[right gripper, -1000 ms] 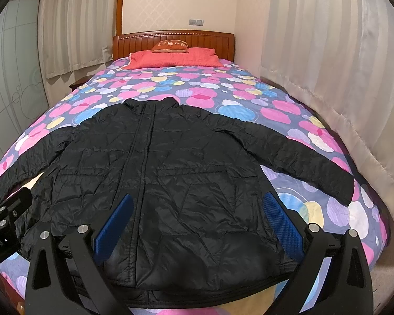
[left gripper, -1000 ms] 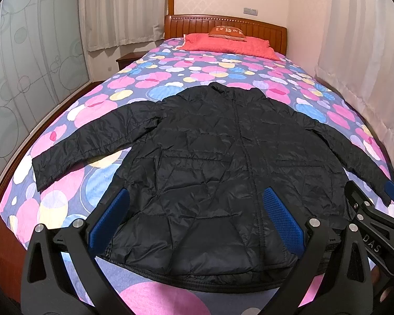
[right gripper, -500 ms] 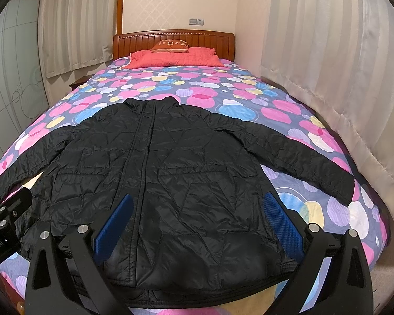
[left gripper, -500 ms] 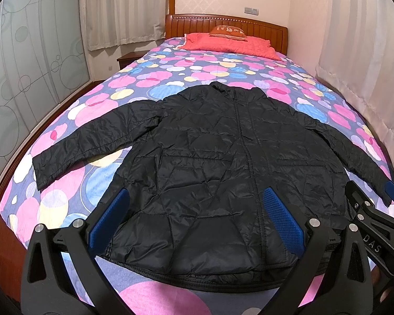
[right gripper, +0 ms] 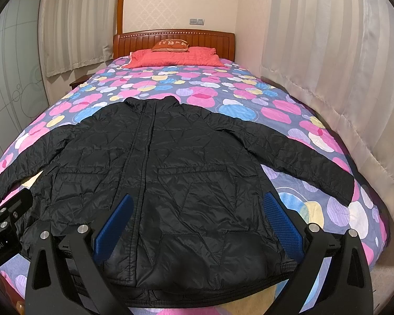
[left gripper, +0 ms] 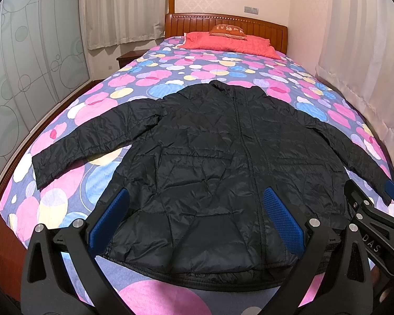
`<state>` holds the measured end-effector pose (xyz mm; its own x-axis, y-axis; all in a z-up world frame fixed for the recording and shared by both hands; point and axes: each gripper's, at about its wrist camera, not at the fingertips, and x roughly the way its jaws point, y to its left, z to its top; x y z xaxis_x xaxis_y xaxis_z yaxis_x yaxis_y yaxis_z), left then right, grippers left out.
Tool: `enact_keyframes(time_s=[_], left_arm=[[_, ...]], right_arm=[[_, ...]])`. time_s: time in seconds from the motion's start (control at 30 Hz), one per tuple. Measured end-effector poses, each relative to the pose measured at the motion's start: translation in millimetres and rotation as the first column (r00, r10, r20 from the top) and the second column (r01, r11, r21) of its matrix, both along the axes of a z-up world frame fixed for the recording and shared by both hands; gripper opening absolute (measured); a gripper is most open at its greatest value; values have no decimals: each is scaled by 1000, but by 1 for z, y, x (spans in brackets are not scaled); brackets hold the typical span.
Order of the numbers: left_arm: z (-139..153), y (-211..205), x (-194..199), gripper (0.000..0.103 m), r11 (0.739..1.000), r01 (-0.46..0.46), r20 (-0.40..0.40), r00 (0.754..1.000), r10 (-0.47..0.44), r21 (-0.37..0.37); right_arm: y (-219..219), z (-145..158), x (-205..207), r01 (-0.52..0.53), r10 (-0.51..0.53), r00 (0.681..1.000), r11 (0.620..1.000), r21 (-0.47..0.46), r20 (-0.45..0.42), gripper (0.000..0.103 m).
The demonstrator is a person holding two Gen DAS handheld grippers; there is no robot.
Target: Fold large clothes
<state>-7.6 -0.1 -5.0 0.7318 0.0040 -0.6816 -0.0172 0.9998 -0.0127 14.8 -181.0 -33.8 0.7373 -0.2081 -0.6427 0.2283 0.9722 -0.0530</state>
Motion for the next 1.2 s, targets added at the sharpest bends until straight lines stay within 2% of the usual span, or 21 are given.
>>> enact_keyframes(time_s=[0.63, 0.67, 0.77, 1.03, 1.13, 1.2], left_arm=[[-5, 3, -4, 101, 1000, -2, -6, 1000, 2, 0], [-19, 10, 0, 101, 1000, -4, -11, 1000, 4, 0], [-26, 11, 4, 101, 1000, -8, -25, 1000, 8, 3], [-51, 26, 36, 101, 999, -41, -111, 993, 39, -15], [-64, 38, 53, 101, 995, -98, -115, 989, 97, -3], [-71, 44, 66, 101, 993, -121, -129, 984, 120, 3]], right_arm=[[1, -7, 2, -5, 5, 1000, 1000, 3, -11, 98], [1, -8, 3, -7, 7, 1000, 1000, 4, -15, 98], [-3, -13, 6, -10, 11, 1000, 1000, 25, -28, 98], [-38, -35, 24, 37, -29, 997, 993, 112, -71, 98], [-62, -43, 27, 93, -86, 995, 985, 146, -53, 98], [-83, -46, 29, 134, -128, 991, 974, 182, -46, 89]])
